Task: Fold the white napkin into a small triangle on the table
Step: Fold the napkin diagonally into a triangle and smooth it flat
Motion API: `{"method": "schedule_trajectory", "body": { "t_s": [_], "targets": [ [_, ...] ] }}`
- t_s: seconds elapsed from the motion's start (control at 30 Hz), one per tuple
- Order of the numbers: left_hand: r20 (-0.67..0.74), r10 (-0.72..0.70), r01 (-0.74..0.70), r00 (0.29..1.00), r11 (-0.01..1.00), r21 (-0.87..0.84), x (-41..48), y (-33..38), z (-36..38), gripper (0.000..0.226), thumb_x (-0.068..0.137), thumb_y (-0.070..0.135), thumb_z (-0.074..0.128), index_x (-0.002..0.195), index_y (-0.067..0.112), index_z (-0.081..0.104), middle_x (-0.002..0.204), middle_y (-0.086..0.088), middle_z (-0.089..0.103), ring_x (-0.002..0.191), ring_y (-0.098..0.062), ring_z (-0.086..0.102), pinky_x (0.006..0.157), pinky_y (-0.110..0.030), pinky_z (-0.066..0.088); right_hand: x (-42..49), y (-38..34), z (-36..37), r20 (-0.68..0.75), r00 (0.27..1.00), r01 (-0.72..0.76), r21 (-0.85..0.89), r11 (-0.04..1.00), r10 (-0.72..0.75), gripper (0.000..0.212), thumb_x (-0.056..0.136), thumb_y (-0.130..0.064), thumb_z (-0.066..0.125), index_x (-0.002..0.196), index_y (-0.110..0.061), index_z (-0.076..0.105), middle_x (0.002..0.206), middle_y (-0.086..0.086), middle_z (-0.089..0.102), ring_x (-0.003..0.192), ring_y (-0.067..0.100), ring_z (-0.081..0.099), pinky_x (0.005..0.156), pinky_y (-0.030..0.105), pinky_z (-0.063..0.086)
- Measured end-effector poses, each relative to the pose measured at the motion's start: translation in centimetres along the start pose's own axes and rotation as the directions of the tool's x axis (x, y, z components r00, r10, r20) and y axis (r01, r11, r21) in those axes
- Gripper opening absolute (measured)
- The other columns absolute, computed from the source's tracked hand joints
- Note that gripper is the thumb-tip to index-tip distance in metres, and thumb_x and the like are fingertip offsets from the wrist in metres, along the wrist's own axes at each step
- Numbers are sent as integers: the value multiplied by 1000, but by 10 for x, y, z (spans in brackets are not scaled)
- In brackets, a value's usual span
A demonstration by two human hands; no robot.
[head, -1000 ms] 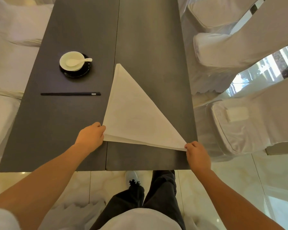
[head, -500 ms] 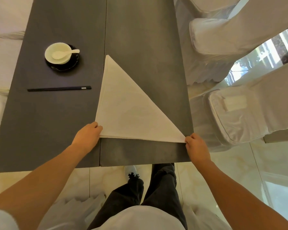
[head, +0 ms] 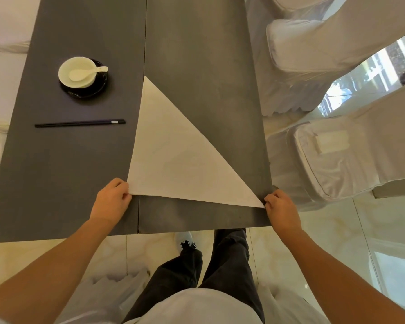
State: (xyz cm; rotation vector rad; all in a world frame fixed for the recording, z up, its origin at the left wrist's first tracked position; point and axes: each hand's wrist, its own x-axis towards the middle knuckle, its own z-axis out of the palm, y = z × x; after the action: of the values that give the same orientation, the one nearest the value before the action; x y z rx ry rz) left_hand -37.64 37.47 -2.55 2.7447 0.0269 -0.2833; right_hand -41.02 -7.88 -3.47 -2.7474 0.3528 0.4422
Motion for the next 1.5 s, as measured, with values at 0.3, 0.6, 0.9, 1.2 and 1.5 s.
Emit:
{"method": "schedule_trajectory", "body": {
  "t_s": [0.3,0.6,0.9,1.2,1.5],
  "targets": [
    [91,56,-62,994,997,56,3,-5,4,8,91,8,65,97,4,65,102,-11,60,88,-25,55,78,-37,51,-2,-24,9,-21,986,-153,283,947,166,25,103,-22,46,103,-8,66,89,3,63,78,22,61,78,33,53],
    [87,-15,13,996,1000,19,5,-8,10,16,96,22,62,105,10,67,110,-7,58,91,-16,51,86,-35,52,-5,-32,4,118,935,-339,568,750,334,14,91,-21,70,104,-19,64,86,-5,69,69,9,71,66,18,53],
    [83,-49,48,995,999,18,0,-10,10,18,100,20,55,110,6,63,113,-11,56,91,-20,52,86,-37,51,-2,-23,-8,151,981,-175,437,882,120,15,90,-21,71,98,-32,65,78,-13,67,60,5,68,61,7,47],
    [78,-51,50,996,999,10,-2,-11,9,17,99,17,57,106,5,67,111,-12,59,92,-26,56,87,-40,52,5,-15,-15,218,936,-349,646,679,275,3,89,-16,73,90,-14,71,65,0,72,47,11,66,49,15,53],
    [98,-111,112,989,994,-12,-1,-10,12,16,100,17,56,108,6,65,110,-11,58,92,-26,58,89,-40,53,20,-4,-27,344,907,-405,563,720,241,20,91,-27,70,91,-7,68,62,6,68,45,12,53,44,24,48]
  ]
}}
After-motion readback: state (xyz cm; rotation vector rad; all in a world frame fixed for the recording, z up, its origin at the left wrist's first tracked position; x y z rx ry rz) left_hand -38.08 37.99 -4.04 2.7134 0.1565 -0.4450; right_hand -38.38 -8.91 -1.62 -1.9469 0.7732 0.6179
